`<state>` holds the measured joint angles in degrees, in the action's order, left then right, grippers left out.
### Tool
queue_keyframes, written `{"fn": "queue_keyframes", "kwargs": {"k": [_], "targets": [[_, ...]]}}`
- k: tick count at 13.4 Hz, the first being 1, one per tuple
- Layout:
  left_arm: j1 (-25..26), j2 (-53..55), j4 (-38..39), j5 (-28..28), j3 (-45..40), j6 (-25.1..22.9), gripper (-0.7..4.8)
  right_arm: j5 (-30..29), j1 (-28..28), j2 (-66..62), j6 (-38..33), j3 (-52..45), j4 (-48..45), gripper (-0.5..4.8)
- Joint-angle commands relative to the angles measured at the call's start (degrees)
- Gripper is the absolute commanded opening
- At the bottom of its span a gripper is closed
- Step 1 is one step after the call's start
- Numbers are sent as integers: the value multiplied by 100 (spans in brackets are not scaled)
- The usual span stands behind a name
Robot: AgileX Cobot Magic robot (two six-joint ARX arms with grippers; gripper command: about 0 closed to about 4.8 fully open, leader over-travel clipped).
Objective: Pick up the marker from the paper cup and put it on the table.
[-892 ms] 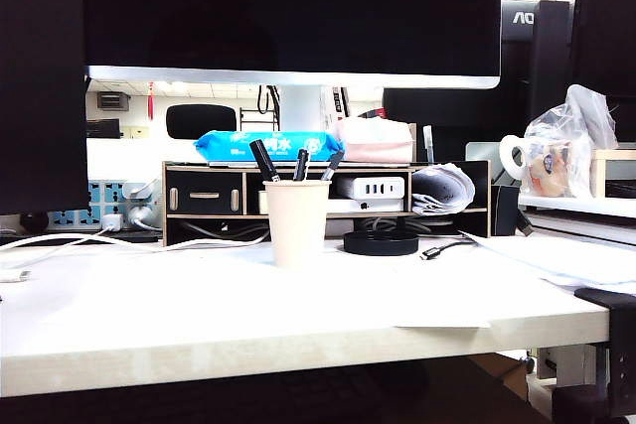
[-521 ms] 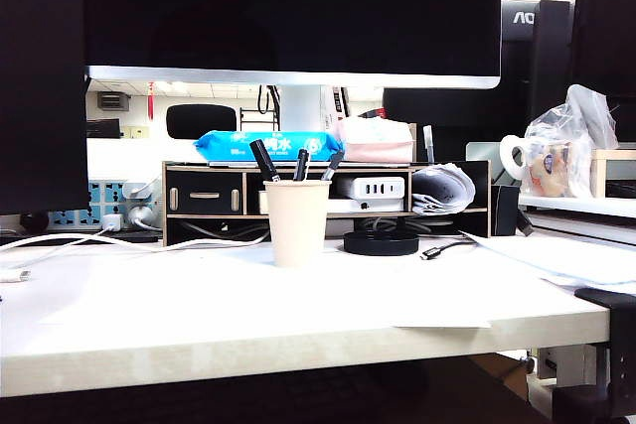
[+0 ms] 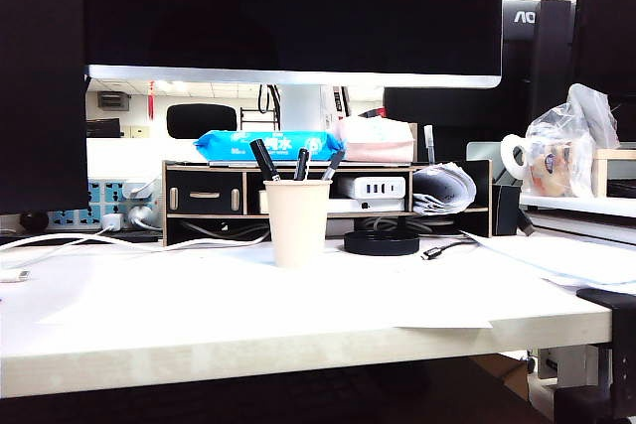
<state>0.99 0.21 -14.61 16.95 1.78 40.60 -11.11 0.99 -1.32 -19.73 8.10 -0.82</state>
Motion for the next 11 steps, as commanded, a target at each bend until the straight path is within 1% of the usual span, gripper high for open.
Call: {"fn": "queue_keyframes", "kwargs": {"k": [1, 2, 3, 4, 5, 6, 7, 8, 10, 11], "targets": [[-11, 190, 293, 24, 957, -385, -2, -24, 0, -634, -42, 553, -520, -2], [-11, 501, 376, 24, 1305, -809, -2, -127, 2, -1152, -28, 789, -898, -2], [-11, 848, 374, 22, 1502, -1062, -2, -334, 9, -1646, -13, 970, -1158, -2], [-11, 1104, 363, 24, 1591, -1169, -2, -619, 31, -2133, -9, 1147, -1360, -2], [-17, 1670, 201, 168, 1685, -1167, -2, -1578, 98, -3108, 101, 1574, -1582, -2], [-17, 2028, 87, 446, 1727, -1167, -2, -2127, 192, -3751, 240, 1912, -1561, -2], [-48, 2516, -2, 758, 1788, -1172, -2, -2745, 433, -4739, 391, 2452, -1526, -2], [-142, 2911, -59, 739, 1845, -1246, -2, -2959, 673, -5403, 428, 2841, -1530, -2], [-389, 3685, -129, 732, 2039, -1655, -2, -2999, 1318, -6787, 907, 3729, -1515, -2], [-579, 4142, -85, 758, 2208, -1856, -2, -2999, 1611, -7333, 1036, 4157, -1425, -2]]}}
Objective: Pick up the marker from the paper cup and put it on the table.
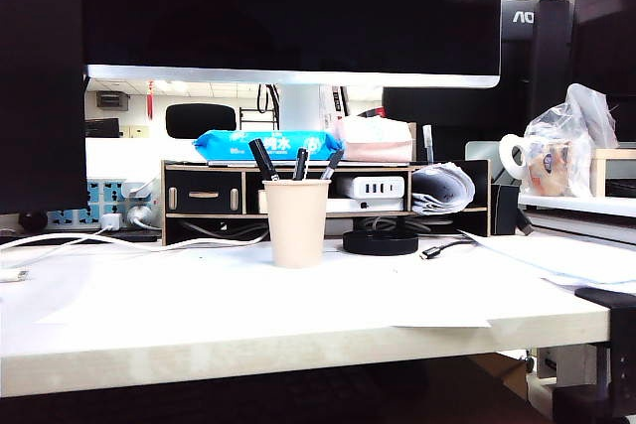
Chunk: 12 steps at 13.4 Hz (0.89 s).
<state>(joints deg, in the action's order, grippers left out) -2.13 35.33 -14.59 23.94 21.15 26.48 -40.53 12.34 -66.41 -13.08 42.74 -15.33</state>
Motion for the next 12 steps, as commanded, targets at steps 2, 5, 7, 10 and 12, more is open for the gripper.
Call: {"fn": "queue_keyframes", "kwargs": {"k": [2, 5, 7, 10, 12], "targets": [[-542, 1248, -20, 70, 533, -682, -2, -7, 887, -1659, 841, 1460, 446, -2], [-619, 1700, -170, 28, 647, -798, -2, 452, 1338, -2824, 1679, 2555, 1012, -2], [-608, 1705, -184, 31, 649, -918, -2, 942, 1611, -3429, 2256, 3047, 1086, 1], [-610, 1744, -188, -46, 649, -1504, -2, 1604, 1985, -3740, 2695, 3338, 1078, 72], [-610, 1919, -374, -144, 649, -1821, -2, 2006, 2221, -3779, 3056, 3338, 929, 73]]}}
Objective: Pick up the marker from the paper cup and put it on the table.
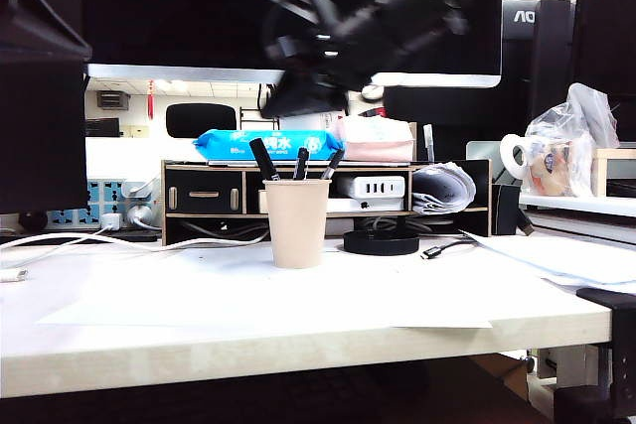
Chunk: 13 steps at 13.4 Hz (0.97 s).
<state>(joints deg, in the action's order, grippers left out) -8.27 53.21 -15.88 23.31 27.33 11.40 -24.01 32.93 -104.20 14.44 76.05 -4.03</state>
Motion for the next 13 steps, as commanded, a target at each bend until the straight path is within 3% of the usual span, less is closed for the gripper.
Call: {"fn": "queue_keyframes", "kwargs": {"k": [1, 4, 13], "targets": [[4, 295, -383, -142, 31, -350, -2, 809, 308, -33, 387, 7, -490, 106], [-2, 376, -337, 140, 28, -776, -3, 1388, 376, -52, 385, 7, -568, 118], [-9, 1115, -439, 800, 28, -776, -3, 1545, 378, -431, 426, 7, -813, 150]]}}
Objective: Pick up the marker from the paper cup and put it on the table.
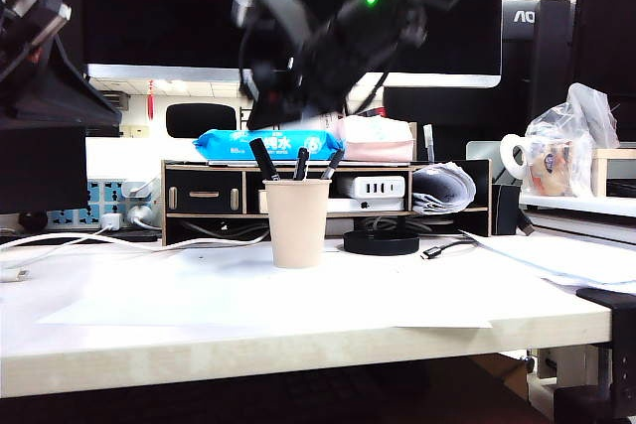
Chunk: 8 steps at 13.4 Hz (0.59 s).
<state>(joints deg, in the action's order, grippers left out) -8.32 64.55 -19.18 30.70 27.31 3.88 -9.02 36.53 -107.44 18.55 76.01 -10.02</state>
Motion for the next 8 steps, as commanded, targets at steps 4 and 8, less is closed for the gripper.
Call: {"fn": "queue_keyframes", "kwargs": {"k": [4, 8], "targets": [[-4, -20, -107, 61, 31, -20, -3, 221, 28, -140, 15, 11, -380, 149], [-2, -20, -109, 61, 33, -22, -3, 273, 31, -195, 11, 52, -525, 150]]}}
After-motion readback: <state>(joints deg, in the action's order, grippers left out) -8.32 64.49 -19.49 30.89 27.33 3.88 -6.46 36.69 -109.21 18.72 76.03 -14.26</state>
